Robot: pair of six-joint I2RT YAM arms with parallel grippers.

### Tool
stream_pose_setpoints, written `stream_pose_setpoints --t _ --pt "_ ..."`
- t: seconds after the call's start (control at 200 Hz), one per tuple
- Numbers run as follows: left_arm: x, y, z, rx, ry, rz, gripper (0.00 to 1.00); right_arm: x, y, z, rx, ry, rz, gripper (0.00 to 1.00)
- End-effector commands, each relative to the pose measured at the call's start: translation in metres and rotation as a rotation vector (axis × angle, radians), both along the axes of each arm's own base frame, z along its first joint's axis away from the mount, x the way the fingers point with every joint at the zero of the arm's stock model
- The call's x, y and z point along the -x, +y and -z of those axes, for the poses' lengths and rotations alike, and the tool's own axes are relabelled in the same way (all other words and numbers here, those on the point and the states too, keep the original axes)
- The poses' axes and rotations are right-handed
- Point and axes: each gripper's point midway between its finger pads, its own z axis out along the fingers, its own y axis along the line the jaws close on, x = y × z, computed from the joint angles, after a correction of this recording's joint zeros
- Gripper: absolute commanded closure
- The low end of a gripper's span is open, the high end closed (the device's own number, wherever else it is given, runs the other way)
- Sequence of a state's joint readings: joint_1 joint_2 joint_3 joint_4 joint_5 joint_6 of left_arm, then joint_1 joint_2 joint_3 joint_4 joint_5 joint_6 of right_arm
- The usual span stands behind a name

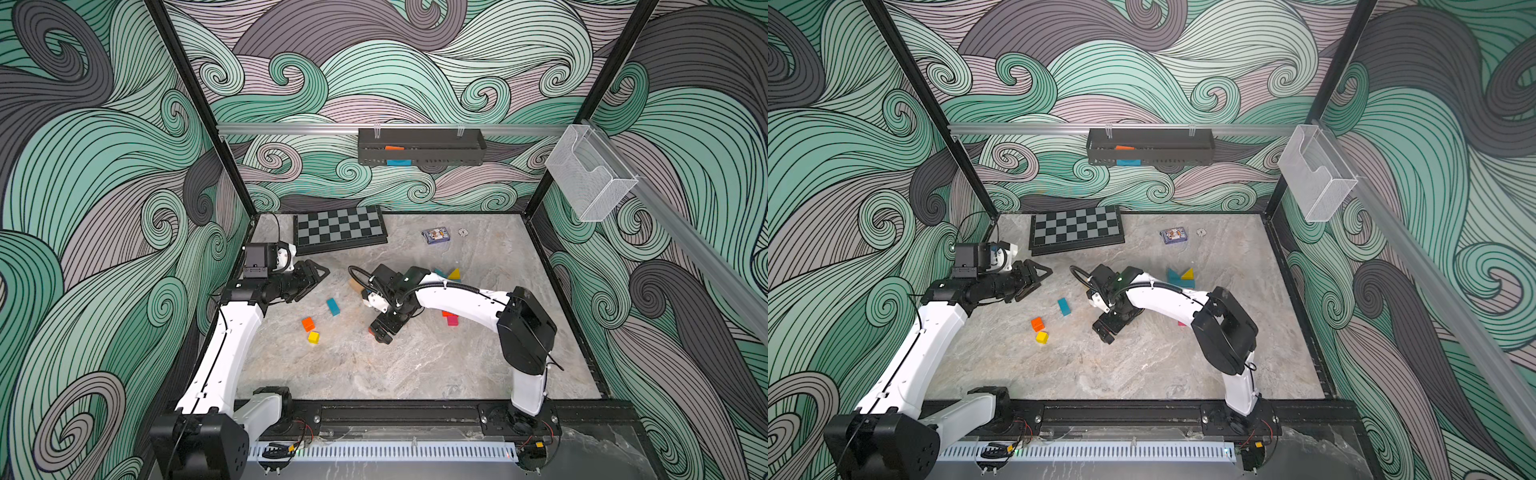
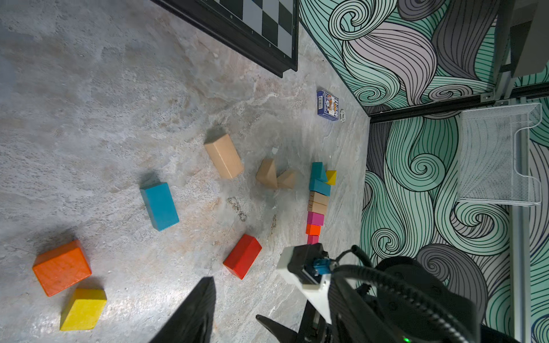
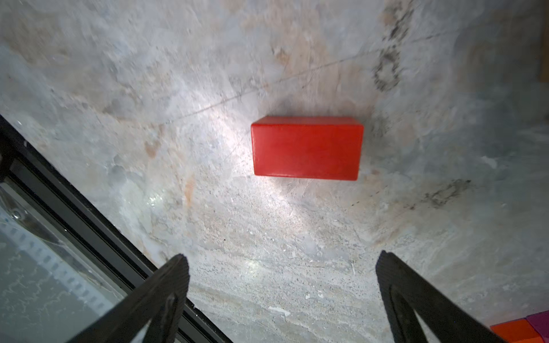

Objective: Assemble a carrot with building blocks
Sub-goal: Pick up the building block from the center of the board.

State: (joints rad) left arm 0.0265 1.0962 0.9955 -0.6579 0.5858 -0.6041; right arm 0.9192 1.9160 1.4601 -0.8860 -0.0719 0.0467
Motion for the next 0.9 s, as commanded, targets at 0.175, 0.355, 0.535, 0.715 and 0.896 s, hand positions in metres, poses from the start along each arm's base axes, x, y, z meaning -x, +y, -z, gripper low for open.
stream_pose_setpoints --t 0.175,0.355,0.535,0.715,0.896 --pt "-0.004 -0.002 -0.010 0.027 -0.026 0.009 0.38 -0.019 0.022 0.018 -0.026 -0.082 0.019 0.01" --pt "-0.003 -0.001 -0.008 0.022 -0.020 0.013 0.38 -0.031 0.027 0.031 0.002 -0.114 0.029 0.01" --pt "-0.002 -0.002 -0.006 0.017 -0.015 0.022 0.38 -0.035 0.035 0.038 -0.016 -0.109 0.044 0.05" --pt "0.000 -0.001 -0.004 0.010 -0.012 0.029 0.38 -0.035 0.034 0.040 -0.015 -0.107 0.072 0.29" --pt "-0.001 -0.001 -0.004 0.006 -0.018 0.036 0.39 -0.036 0.032 0.041 -0.002 -0.105 0.096 0.49"
